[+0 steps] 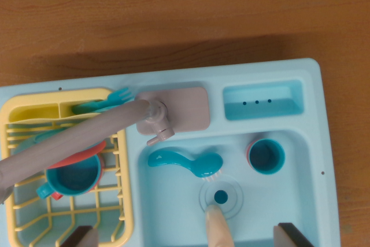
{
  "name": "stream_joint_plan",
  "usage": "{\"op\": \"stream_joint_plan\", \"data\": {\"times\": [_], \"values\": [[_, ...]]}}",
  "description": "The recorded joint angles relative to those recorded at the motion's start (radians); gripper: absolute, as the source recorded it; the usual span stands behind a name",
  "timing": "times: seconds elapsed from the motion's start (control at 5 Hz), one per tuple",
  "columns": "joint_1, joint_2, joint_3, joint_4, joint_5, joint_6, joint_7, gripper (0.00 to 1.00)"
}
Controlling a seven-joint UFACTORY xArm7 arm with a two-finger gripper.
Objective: Pick detergent from the sink
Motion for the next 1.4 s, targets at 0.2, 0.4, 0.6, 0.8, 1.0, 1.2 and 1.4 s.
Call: {"op": "stream_joint_plan", "data": {"times": [0.2,0.4,0.6,0.8,1.0,1.2,1.4], "values": [[0.0000,0.000,0.000,0.000,0.0000,0.000,0.000,0.00],[-0.0001,-0.001,-0.001,-0.013,0.0024,-0.013,-0.007,0.00],[-0.0001,-0.001,-0.001,-0.013,0.0024,-0.013,-0.007,0.00],[-0.0002,-0.002,-0.003,-0.031,0.0057,-0.031,-0.016,0.00],[-0.0002,-0.002,-0.003,-0.031,0.0057,-0.031,-0.016,0.00],[-0.0004,-0.003,-0.005,-0.055,0.0100,-0.054,-0.028,0.00],[-0.0004,-0.003,-0.005,-0.055,0.0100,-0.054,-0.028,0.00]]}}
